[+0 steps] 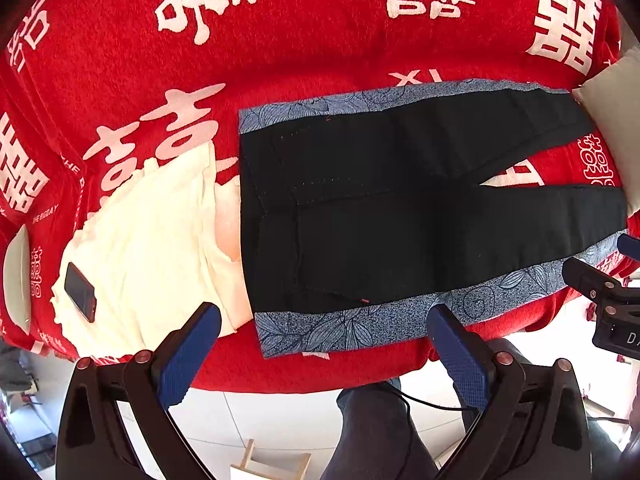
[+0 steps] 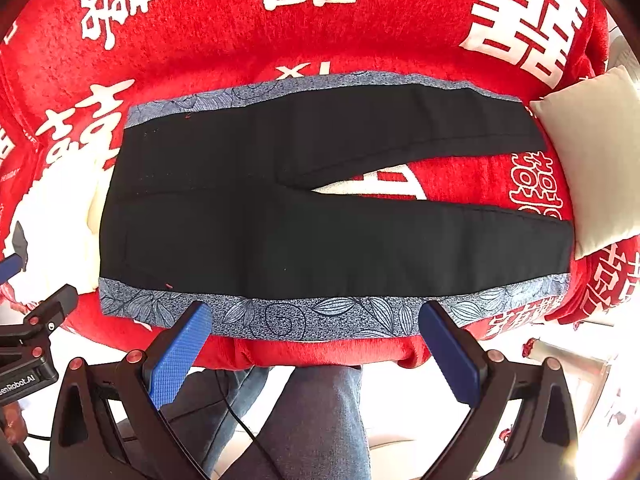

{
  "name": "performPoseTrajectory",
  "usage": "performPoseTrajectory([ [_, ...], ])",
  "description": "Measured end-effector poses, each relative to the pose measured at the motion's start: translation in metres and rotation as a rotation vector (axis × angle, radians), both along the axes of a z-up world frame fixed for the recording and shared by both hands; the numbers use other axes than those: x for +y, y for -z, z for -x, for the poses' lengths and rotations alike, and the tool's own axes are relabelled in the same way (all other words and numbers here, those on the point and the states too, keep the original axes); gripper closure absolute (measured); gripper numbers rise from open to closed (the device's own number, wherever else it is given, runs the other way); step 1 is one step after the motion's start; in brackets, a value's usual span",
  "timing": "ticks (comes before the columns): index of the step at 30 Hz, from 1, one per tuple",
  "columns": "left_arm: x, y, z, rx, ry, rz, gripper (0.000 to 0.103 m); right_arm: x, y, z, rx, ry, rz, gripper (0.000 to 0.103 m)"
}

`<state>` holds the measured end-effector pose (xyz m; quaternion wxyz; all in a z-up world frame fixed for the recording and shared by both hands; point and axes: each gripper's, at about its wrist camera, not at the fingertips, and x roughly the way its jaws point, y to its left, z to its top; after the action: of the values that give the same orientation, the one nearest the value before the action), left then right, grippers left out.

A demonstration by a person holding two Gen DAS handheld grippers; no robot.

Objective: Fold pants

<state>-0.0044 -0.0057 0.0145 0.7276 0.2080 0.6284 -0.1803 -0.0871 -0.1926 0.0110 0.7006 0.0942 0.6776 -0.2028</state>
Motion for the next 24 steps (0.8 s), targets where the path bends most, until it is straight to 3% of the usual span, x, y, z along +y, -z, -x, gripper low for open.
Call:
performPoseTrajectory([
  [15, 0.011, 0.005, -0.005, 0.004, 0.005, 0.025, 0.000, 0.004, 0.000, 0.002, -0.002, 0.065, 0.041, 0.000],
  [24, 0.017, 0.005, -0.006, -0.013, -0.089, 0.027, 0.000, 0.006, 0.001, 0.004, -0.001, -0.003, 0.027, 0.000],
])
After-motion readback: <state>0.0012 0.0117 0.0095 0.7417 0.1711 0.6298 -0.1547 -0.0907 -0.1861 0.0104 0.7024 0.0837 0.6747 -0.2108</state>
